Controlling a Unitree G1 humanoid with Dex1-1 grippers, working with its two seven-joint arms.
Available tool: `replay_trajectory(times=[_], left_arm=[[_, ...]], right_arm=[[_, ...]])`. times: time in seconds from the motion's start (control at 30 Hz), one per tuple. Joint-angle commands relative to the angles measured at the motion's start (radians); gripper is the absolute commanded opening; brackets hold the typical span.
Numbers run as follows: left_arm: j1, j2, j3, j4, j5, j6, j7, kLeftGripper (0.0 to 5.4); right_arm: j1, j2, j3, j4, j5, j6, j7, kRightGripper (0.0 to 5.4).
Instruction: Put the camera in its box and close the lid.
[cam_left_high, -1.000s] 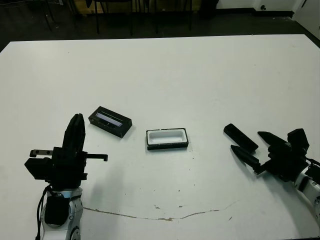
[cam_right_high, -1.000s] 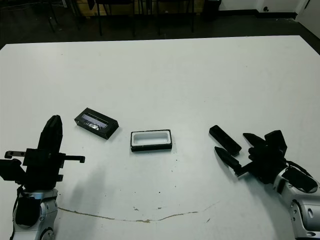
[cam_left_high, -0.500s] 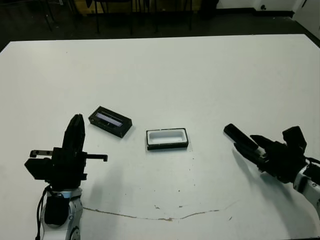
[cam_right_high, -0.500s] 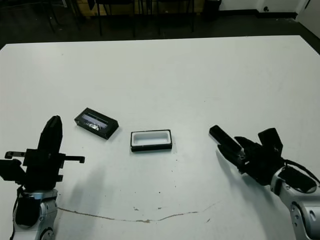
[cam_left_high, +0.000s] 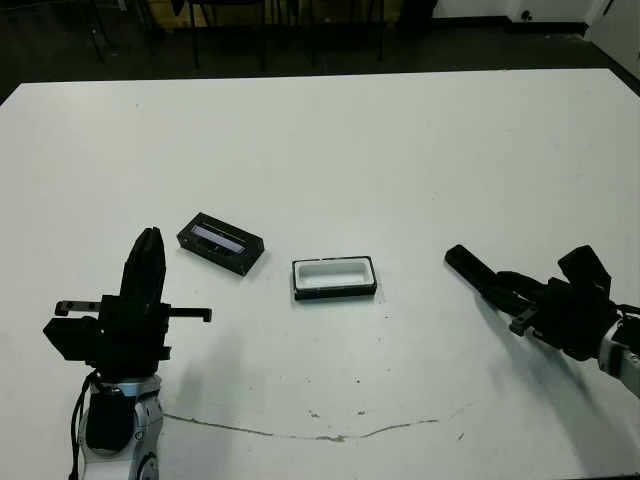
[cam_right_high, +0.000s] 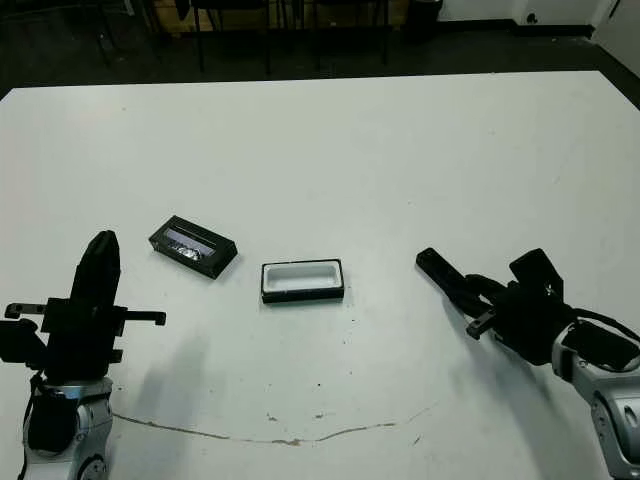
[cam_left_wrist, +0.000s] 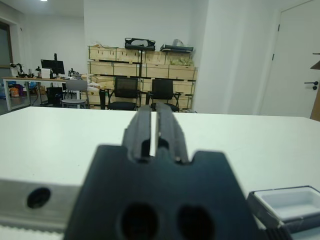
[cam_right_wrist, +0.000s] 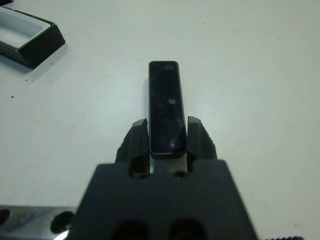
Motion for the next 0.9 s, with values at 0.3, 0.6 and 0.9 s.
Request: replay_trajectory(times=[0.3, 0.6, 0.9], left_arm=[[0.030, 0.002, -0.001, 0.005, -0.004, 0.018, -0.001, 0.00], [0.033, -0.002, -0.009, -0.002, 0.015, 0.029, 0.011, 0.00], [0.031, -0.001, -0.014, 0.001, 0.021, 0.024, 0.015, 0.00]], right_arm=[[0.052, 0.024, -0.038, -0.097, 0.015, 0.035, -0.058, 0.52], [-0.035, 0.068, -0.141, -0.158, 0.213, 0.084, -0.030, 0.51], [-0.247, 0.072, -0.065, -0.045, 0.291, 0.037, 0.105, 0.51]])
